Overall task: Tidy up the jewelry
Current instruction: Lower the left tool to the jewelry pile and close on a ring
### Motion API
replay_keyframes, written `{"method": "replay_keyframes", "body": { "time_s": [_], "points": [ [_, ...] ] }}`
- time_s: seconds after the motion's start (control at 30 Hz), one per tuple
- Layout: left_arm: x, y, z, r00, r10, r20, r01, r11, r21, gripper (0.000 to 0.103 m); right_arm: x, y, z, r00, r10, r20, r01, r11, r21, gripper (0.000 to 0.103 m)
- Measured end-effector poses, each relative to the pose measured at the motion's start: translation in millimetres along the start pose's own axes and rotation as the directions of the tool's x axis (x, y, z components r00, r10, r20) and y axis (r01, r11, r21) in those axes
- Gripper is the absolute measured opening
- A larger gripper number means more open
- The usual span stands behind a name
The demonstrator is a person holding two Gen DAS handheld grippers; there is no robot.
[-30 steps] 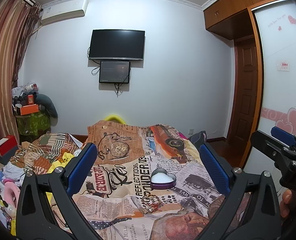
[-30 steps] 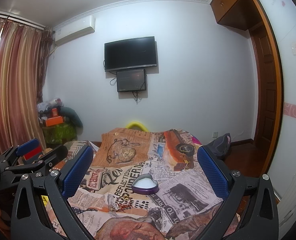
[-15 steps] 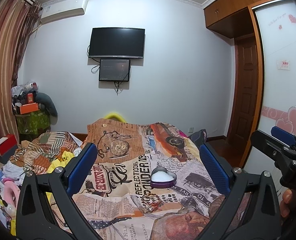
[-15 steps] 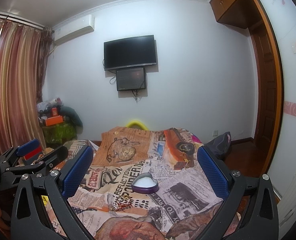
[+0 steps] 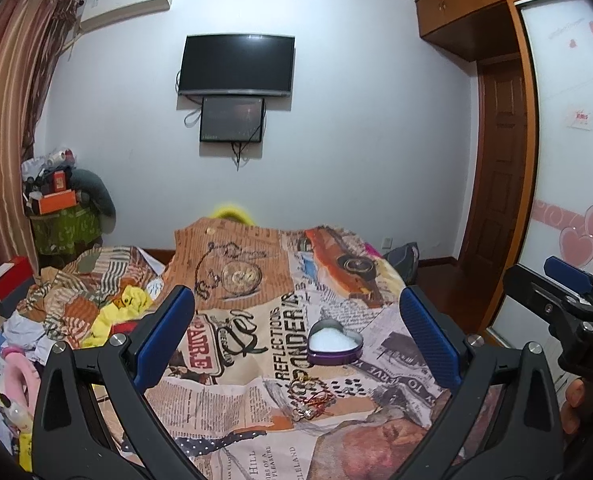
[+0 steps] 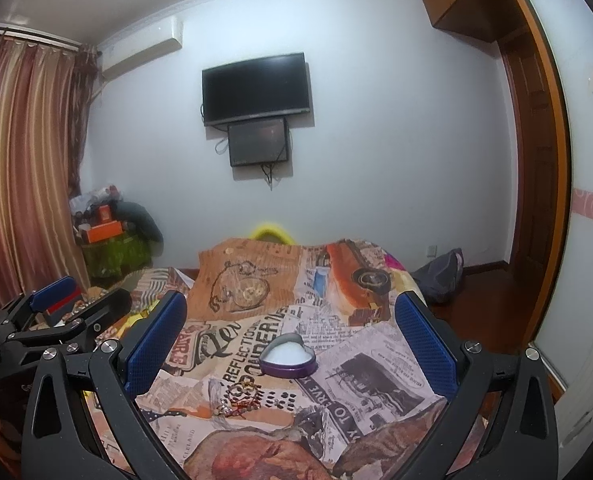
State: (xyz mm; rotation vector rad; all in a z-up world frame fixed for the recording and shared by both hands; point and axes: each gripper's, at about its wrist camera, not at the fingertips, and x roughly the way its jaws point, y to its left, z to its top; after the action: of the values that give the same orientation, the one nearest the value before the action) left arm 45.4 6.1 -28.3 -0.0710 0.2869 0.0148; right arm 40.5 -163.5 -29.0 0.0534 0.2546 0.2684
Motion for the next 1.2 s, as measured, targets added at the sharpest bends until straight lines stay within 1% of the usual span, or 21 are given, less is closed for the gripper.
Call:
{"method": "replay_keyframes", "body": {
  "time_s": [0.13,0.27,0.4,0.47,0.53,0.57,0.63,0.67,0.73,0.8,0.83,0.87,0.9,0.93,0.97,1.03,1.07,1.1,1.2],
  "points": [
    [23,8,-9,0.998,0.023,-0.063,-0.024,1.0,-0.003,0.103,17,-6,-8,0.999,-0.008,-0.051,0.008,1.0,0.012,0.103],
    [51,19,-22,0.989,0.048,-0.14,-0.05,0.999,-0.011,0.103,36,-13,-19,0.993,-0.022,-0.113,0.024,1.0,0.017,0.103],
    [80,29,-39,0.972,0.066,-0.227,-0.07,0.997,-0.011,0.102,57,-21,-33,0.981,-0.029,-0.194,0.034,0.999,0.023,0.103],
    [92,34,-49,0.96,0.07,-0.272,-0.077,0.997,-0.015,0.096,66,-24,-38,0.972,-0.028,-0.231,0.035,0.999,0.029,0.103],
    [106,39,-61,0.941,0.063,-0.332,-0.074,0.997,-0.023,0.089,75,-27,-43,0.962,-0.032,-0.272,0.041,0.999,0.028,0.103],
    [111,40,-66,0.933,0.058,-0.356,-0.073,0.997,-0.027,0.088,81,-28,-48,0.955,-0.036,-0.295,0.044,0.999,0.022,0.103],
    [124,42,-79,0.912,0.04,-0.409,-0.061,0.997,-0.04,0.08,91,-29,-57,0.944,-0.037,-0.328,0.044,0.999,0.012,0.103],
    [129,43,-84,0.902,0.031,-0.431,-0.055,0.998,-0.043,0.077,96,-30,-61,0.937,-0.032,-0.349,0.038,0.999,0.01,0.102],
    [141,44,-94,0.879,0.008,-0.476,-0.04,0.998,-0.056,0.069,105,-32,-68,0.923,-0.015,-0.384,0.02,1.0,0.009,0.1],
    [151,44,-103,0.855,-0.03,-0.517,-0.015,0.996,-0.083,0.064,112,-33,-76,0.909,0.002,-0.416,0.004,1.0,0.012,0.096],
    [155,43,-106,0.845,-0.052,-0.532,-0.002,0.995,-0.099,0.06,116,-33,-81,0.898,0.014,-0.439,-0.008,1.0,0.015,0.095],
    [158,41,-110,0.832,-0.08,-0.549,0.018,0.993,-0.117,0.059,121,-34,-85,0.89,0.022,-0.456,-0.015,1.0,0.018,0.093],
    [161,39,-111,0.824,-0.096,-0.559,0.033,0.992,-0.121,0.058,126,-34,-87,0.882,0.03,-0.471,-0.023,0.999,0.022,0.09],
    [163,35,-113,0.819,-0.107,-0.564,0.047,0.992,-0.119,0.058,131,-36,-92,0.869,0.049,-0.493,-0.038,0.999,0.033,0.089],
    [165,32,-114,0.815,-0.111,-0.569,0.055,0.992,-0.115,0.058,135,-37,-95,0.86,0.064,-0.506,-0.048,0.998,0.044,0.087],
    [171,28,-117,0.803,-0.128,-0.582,0.073,0.99,-0.117,0.058,142,-40,-103,0.837,0.101,-0.538,-0.072,0.995,0.075,0.08],
    [173,27,-118,0.798,-0.136,-0.587,0.078,0.989,-0.123,0.058,146,-41,-106,0.824,0.12,-0.553,-0.085,0.992,0.09,0.074],
    [175,26,-120,0.791,-0.145,-0.594,0.082,0.988,-0.132,0.057,151,-41,-109,0.814,0.134,-0.565,-0.096,0.991,0.097,0.069],
    [180,24,-126,0.771,-0.167,-0.614,0.093,0.984,-0.152,0.048,159,-36,-114,0.792,0.155,-0.591,-0.127,0.988,0.089,0.062]
  ]
}}
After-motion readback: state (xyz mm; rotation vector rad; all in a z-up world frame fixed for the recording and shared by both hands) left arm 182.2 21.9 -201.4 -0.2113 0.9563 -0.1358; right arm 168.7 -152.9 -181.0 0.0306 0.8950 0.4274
